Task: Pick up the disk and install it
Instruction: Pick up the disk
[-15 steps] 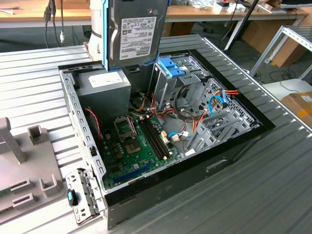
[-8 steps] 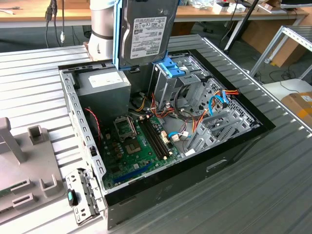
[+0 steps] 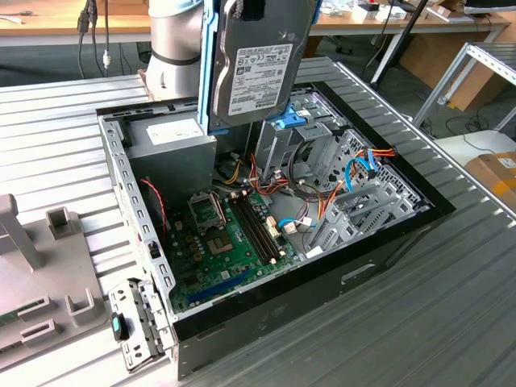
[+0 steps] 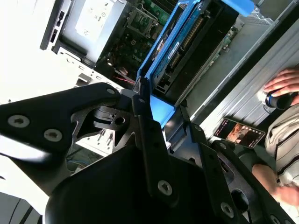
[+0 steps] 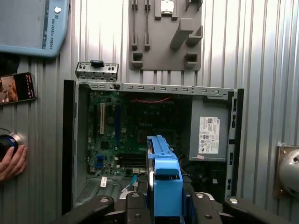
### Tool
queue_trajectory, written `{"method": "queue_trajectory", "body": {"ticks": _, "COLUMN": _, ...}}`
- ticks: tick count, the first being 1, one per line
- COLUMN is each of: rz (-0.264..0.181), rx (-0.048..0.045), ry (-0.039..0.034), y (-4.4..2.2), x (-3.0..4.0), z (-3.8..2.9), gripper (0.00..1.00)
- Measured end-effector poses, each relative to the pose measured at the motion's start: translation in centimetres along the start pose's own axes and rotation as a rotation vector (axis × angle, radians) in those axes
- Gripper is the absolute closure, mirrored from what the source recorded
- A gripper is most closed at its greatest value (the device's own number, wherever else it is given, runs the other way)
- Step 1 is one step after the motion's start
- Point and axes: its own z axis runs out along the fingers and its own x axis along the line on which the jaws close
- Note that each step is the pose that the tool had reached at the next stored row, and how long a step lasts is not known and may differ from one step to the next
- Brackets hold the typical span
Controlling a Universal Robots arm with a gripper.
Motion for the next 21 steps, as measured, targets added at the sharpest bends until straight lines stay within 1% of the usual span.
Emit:
{"method": "queue_trajectory", "body": {"ticks": 2, "rz": 0.0, "rx": -0.0001, "ry": 0.0001, "y": 0.01, "x": 0.11, "z": 0.35, "gripper": 0.64}}
{"method": "queue_trajectory", "body": {"ticks": 4, "rz": 0.0, "rx": 0.0, "ry": 0.0, "y": 0.02, "x": 0.14, "z": 0.49, "gripper": 0.64}}
{"method": "queue_trajectory", "body": {"ticks": 19, "rz": 0.0, "rx": -0.0001, "ry": 0.0, "y": 0.01, "x": 0.2, "z": 0.52, "gripper": 0.64}}
{"method": "queue_trajectory", "body": {"ticks": 20, "rz": 0.0, "rx": 0.0, "ry": 0.0, "y": 0.03, "x": 0.71, "z": 0.5, "gripper": 0.64}}
{"method": "queue_trajectory", "body": {"ticks": 21, "rz": 0.0, "rx": -0.0001, "ry": 0.0, "y": 0.07, "x": 2.25, "z": 0.46, "gripper": 0.64}}
